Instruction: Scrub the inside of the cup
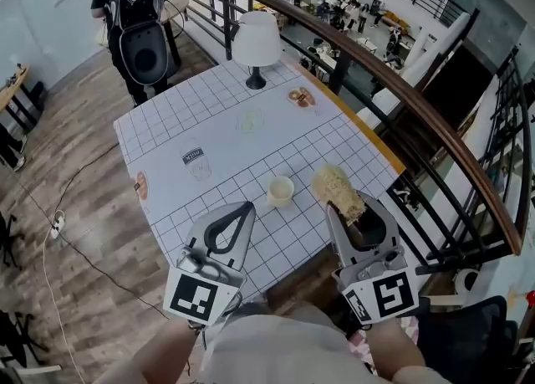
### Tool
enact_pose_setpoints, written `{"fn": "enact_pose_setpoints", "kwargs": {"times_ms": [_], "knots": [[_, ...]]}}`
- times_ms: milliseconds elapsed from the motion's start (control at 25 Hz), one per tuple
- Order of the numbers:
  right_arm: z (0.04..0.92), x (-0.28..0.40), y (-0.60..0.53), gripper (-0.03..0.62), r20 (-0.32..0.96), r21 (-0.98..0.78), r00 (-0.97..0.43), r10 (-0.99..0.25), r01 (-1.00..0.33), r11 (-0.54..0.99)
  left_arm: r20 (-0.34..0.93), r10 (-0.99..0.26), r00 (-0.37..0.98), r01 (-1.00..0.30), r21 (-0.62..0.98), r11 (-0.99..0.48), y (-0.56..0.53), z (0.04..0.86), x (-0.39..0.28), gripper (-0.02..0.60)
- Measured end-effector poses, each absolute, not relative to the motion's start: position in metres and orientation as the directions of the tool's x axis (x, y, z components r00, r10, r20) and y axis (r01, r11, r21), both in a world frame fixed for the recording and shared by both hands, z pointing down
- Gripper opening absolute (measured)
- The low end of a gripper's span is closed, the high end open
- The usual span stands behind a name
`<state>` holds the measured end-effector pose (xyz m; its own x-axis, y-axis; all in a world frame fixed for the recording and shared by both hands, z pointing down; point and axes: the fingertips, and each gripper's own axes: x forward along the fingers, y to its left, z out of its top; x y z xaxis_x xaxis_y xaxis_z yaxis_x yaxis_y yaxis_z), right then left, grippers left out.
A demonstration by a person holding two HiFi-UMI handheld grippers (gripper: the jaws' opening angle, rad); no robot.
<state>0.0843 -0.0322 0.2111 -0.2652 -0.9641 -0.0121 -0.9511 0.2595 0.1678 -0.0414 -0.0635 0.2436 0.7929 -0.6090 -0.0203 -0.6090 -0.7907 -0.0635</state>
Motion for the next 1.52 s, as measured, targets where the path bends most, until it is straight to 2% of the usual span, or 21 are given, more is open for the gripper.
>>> {"fn": "enact_pose_setpoints", "kwargs": {"times_ms": [240, 520, 920, 1120, 1320, 1520], "knots": [[0.213, 0.093, -0.059, 0.146, -0.012, 0.168, -0.272, -0.962, -0.949, 0.266, -0.039, -0.637, 0.770, -0.638, -0.037, -0.769, -0.083, 0.242, -0.039, 0.012], [0.227, 0.101, -0.074, 0.146, 0.017, 0.129, -0.344, -0.939, -0.930, 0.343, -0.005, -0.667, 0.745, -0.667, -0.038, -0.744, -0.093, 0.251, -0.025, 0.014], [0.248, 0.110, -0.085, 0.146, 0.067, 0.019, -0.380, -0.922, -0.924, 0.382, 0.029, -0.677, 0.736, -0.676, -0.030, -0.736, -0.097, 0.260, -0.018, 0.014], [0.262, 0.113, -0.094, 0.146, 0.119, 0.009, -0.395, -0.911, -0.917, 0.398, 0.106, -0.639, 0.762, -0.640, -0.029, -0.768, -0.108, 0.281, -0.007, 0.014], [0.280, 0.108, -0.114, 0.146, 0.190, 0.034, -0.421, -0.887, -0.900, 0.435, 0.222, -0.580, 0.784, -0.572, -0.108, -0.813, -0.127, 0.324, 0.006, 0.015], [0.303, 0.105, -0.135, 0.146, 0.244, 0.028, -0.437, -0.866, -0.889, 0.456, 0.331, -0.509, 0.794, -0.524, -0.050, -0.850, -0.139, 0.375, 0.016, 0.027]]}}
